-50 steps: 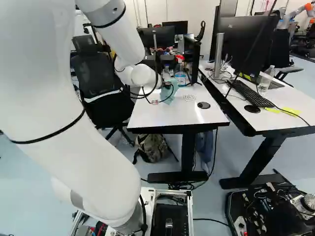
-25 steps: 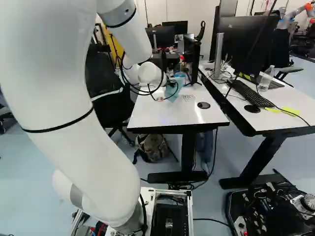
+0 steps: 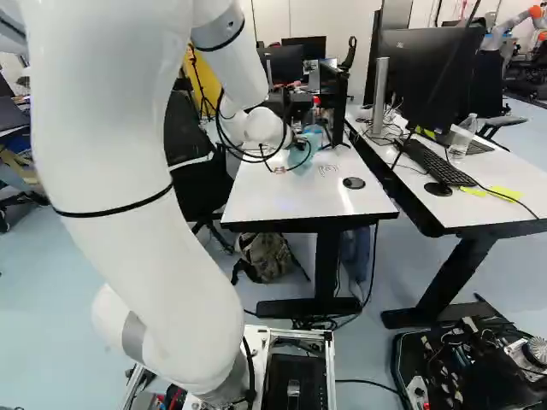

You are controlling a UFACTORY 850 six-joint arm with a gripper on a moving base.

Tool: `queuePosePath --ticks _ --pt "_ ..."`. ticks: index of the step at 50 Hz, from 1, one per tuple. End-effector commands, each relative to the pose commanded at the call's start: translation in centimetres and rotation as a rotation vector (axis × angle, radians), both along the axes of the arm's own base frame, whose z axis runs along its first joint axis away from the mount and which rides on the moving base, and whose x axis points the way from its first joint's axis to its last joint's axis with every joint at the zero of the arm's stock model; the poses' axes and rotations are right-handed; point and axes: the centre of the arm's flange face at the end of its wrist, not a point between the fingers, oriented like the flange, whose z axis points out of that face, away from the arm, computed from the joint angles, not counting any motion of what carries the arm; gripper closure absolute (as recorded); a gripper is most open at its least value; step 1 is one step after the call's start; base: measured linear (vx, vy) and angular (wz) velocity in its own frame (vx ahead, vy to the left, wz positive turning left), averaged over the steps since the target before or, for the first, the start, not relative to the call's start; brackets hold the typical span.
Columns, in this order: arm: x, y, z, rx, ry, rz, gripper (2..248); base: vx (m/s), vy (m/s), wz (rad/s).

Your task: Clean the table with the green towel

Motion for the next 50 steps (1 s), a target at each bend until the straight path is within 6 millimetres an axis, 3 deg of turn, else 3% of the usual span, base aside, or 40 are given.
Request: queuePosePath --ticks 11,50 --pt "0.7 -0.7 -1.3 0.005 0.020 -0.009 197 0.000 0.000 0.000" --pt "0.4 -2.0 -2.1 0.031 0.123 -0.035 197 0.000 0.000 0.000"
